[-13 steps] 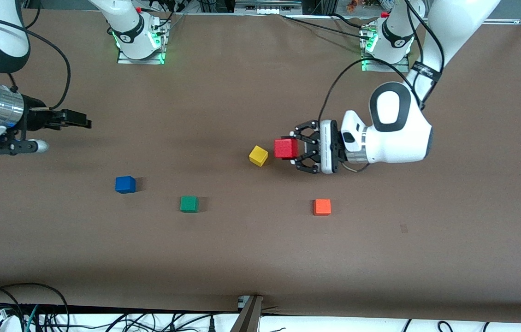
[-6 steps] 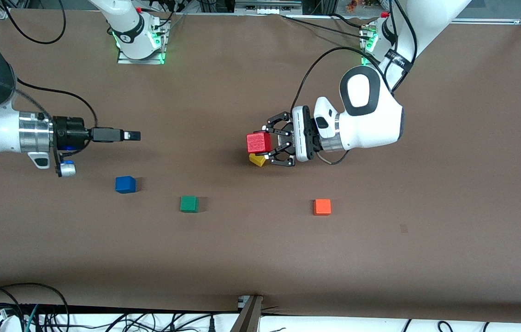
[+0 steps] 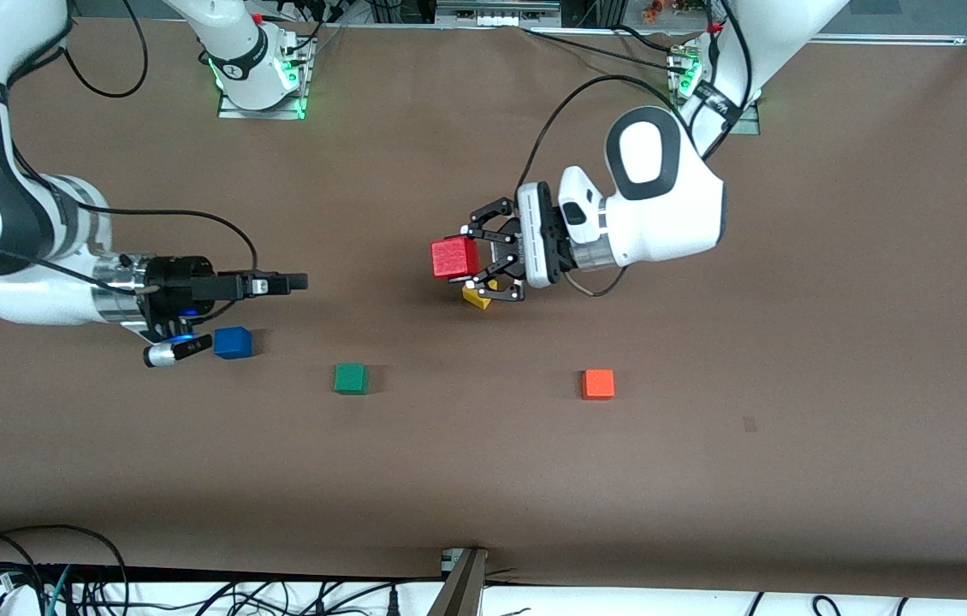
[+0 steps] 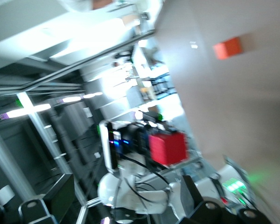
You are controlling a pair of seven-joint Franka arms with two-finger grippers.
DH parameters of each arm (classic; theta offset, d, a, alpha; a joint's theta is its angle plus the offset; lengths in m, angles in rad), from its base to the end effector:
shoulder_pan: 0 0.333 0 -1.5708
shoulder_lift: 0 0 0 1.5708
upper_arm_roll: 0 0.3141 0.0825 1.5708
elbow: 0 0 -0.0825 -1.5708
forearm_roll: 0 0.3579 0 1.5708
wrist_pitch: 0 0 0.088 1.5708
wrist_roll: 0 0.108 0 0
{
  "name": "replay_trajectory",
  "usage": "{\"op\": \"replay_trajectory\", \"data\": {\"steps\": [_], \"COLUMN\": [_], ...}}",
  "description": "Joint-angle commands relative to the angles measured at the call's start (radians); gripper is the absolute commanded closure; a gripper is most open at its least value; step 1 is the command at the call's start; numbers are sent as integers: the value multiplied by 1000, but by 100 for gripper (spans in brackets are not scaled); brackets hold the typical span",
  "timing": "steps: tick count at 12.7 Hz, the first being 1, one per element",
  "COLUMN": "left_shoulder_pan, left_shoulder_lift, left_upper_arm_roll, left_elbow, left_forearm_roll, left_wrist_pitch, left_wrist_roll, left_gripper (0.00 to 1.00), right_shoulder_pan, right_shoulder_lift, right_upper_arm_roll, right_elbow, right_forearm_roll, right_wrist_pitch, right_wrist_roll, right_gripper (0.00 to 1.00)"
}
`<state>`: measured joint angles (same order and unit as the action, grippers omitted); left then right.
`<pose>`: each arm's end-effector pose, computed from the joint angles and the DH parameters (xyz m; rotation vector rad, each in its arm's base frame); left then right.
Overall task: Pass red block to right arm, stack on blue
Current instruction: 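Rotate the red cube with the left gripper while the right gripper approaches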
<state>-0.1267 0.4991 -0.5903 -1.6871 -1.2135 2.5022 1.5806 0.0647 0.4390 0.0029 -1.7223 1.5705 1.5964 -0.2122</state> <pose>0.5479 -0.3938 0.3974 1.7115 -1.2324 0.8242 0.6182 0.1476 0.4011 -1.5719 0.2633 0.3312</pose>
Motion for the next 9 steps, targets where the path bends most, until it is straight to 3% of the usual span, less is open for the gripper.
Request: {"op": "replay_trajectory", "data": {"steps": [1, 3, 9], "left_shoulder_pan": [-27, -27, -25], "left_shoulder_lift": [41, 39, 36], "left_upper_arm_roll": [4, 3, 3], "left_elbow": [66, 67, 69], "left_forearm_roll": [-34, -37, -40], "left_wrist_pitch": [24, 24, 24], "left_wrist_roll": [35, 36, 36], "left_gripper": [100, 100, 100], "right_shoulder_pan": [64, 92, 152], "right_shoulder_lift": [17, 30, 43], "right_upper_arm_roll": [-1, 0, 3], "right_elbow": [-54, -89, -213], "right_forearm_roll": [158, 218, 286], "right_wrist_pitch": [8, 20, 10], "right_wrist_roll": [-183, -265, -435], "right_gripper": [0, 0, 0]}}
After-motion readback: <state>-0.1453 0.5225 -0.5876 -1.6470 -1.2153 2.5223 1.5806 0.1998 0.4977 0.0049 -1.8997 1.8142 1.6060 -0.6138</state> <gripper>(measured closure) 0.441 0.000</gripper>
